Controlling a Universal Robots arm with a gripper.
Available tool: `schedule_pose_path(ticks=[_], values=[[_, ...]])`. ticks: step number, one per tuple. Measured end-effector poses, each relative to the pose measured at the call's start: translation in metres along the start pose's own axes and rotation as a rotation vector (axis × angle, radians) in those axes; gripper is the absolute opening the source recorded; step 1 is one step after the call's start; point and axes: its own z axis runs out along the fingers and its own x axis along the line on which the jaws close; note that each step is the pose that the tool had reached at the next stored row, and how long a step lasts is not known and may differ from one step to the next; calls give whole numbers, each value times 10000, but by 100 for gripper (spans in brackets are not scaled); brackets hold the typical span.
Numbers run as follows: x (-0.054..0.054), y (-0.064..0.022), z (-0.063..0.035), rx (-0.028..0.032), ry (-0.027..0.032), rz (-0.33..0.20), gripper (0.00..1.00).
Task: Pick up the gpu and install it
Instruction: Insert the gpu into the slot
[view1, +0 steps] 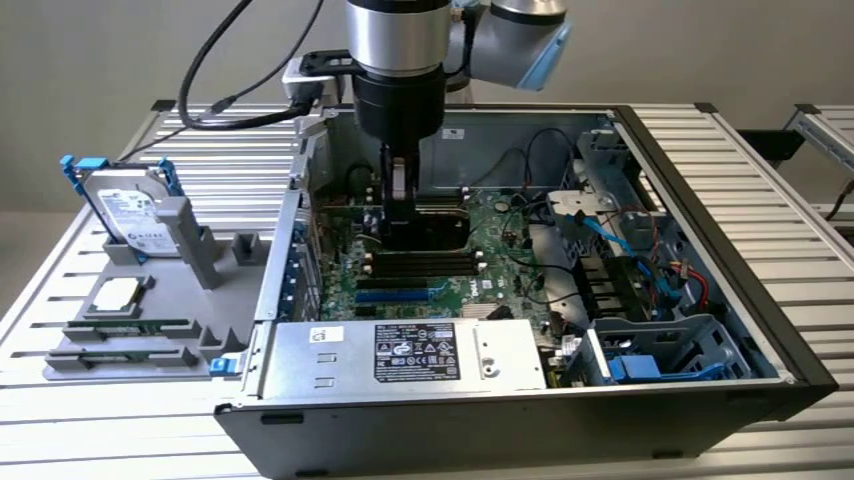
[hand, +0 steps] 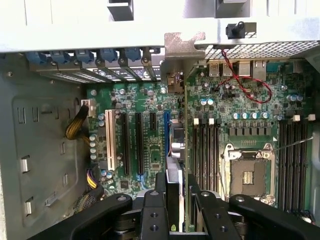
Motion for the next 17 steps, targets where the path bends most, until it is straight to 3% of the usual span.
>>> schedule_pose_path(ticks=[17], values=[[114,6,145,-22,0,1,27]])
